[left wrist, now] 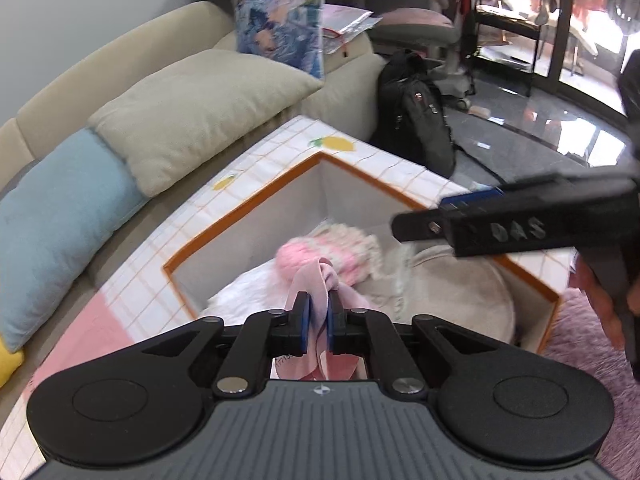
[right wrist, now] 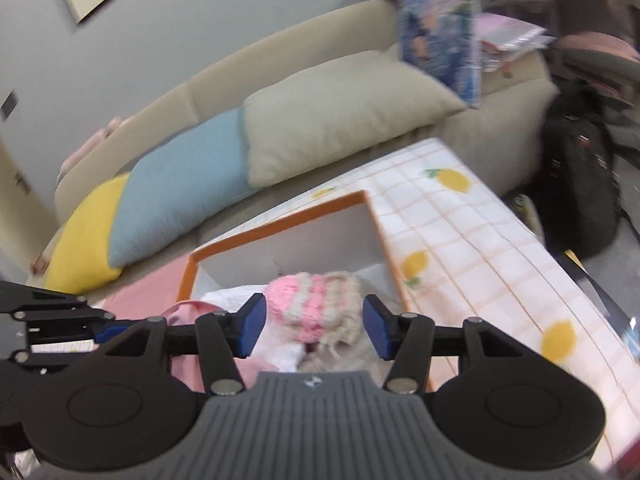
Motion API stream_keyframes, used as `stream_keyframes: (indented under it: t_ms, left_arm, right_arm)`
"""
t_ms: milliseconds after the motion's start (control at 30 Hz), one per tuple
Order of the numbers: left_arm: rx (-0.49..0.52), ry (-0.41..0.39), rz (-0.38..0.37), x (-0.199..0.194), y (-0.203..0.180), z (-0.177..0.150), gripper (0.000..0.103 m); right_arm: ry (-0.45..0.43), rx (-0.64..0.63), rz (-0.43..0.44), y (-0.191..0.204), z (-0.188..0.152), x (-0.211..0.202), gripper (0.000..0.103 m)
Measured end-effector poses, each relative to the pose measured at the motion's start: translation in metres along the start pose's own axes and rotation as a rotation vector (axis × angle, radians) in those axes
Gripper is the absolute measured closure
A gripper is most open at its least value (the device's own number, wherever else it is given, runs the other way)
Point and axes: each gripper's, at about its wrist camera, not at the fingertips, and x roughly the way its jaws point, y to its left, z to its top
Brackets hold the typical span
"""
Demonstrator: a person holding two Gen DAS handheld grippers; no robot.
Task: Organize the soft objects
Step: 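Open both grippers to drop the hat and cloth into the box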
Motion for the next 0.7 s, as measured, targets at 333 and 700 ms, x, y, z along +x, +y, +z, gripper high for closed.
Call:
stream_keyframes:
  t_ms: [333, 700]
  left_arm:
    - [-0.075, 0.115, -0.049, 0.051, -0.01, -0.008, 0.093]
    - [-0.095, 0.145, -0.051, 0.031, 0.006, -0.015, 0.049]
  right_arm:
    - [0.064, 0.083, -0.069, -0.014, -0.053, -0.017, 0.05]
    - [0.073, 0.05, -0.056, 0.0, -0.055, -0.015, 0.05]
